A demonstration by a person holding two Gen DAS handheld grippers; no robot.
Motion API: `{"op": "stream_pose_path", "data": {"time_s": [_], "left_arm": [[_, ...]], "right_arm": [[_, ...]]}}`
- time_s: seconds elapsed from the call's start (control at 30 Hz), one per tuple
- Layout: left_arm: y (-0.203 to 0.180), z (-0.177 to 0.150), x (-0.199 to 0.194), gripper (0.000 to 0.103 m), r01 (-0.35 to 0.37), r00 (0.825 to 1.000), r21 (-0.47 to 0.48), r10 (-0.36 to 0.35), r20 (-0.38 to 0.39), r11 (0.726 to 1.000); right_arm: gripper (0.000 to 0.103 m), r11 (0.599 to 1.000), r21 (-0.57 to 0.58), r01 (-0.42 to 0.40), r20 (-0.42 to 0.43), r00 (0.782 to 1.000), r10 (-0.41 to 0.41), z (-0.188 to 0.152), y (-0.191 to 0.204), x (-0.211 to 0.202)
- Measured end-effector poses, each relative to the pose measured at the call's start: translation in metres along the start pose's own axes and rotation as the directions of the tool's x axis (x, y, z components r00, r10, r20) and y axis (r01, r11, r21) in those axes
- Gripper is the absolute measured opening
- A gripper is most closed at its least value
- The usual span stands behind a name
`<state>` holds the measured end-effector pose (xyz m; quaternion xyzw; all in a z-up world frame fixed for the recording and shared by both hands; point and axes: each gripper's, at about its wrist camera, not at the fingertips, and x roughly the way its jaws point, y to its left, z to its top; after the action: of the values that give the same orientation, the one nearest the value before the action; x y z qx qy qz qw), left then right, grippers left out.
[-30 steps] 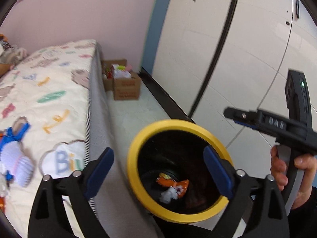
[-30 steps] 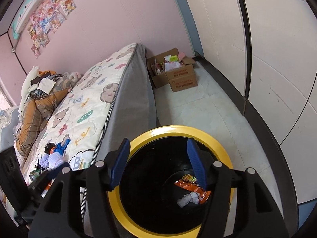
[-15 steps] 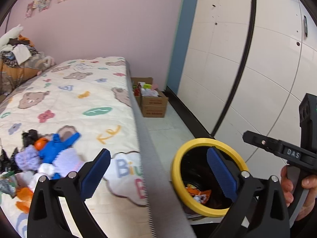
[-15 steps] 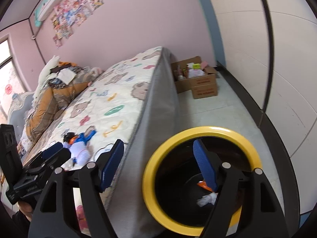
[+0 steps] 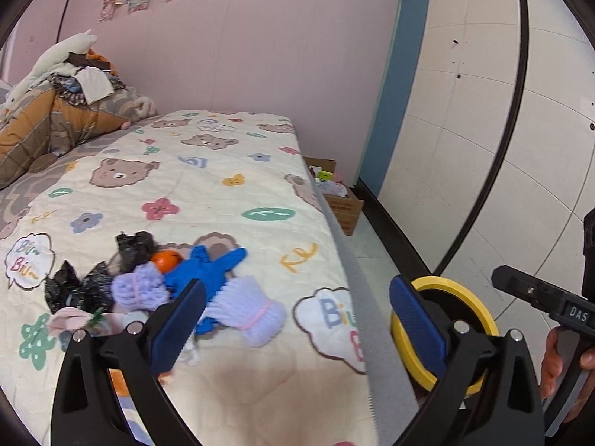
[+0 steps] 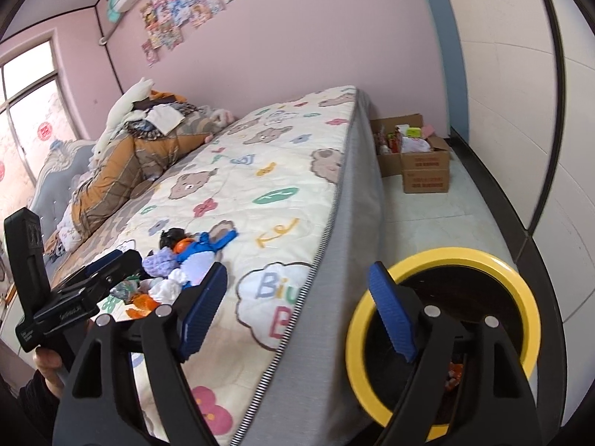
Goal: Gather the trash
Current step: 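Move both tools back over the trash pile on the bed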
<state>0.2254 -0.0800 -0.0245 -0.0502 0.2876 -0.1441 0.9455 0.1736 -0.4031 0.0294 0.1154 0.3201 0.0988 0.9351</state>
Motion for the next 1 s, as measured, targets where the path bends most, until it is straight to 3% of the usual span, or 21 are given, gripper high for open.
{"op": "stream_pose_path", "data": {"time_s": [0.57, 1.0], "left_arm": [[0.131, -0.002, -0.023, 0.095, -0.167, 0.986, -0.108, 0.167, -0.004, 0.980], [0.215, -0.009, -0.017, 0.095, -0.280, 0.960, -0.173, 0.276, -0.048, 0.944]], "right_arm": [[0.078, 0.989, -0.127, -0.079, -0.096, 0.993, 0.067, -0.003, 0.079, 0.068], [0.078, 0.973, -0.197, -0.119, -0.206, 0.975, 0.078, -0.014, 0.126, 0.145]]}}
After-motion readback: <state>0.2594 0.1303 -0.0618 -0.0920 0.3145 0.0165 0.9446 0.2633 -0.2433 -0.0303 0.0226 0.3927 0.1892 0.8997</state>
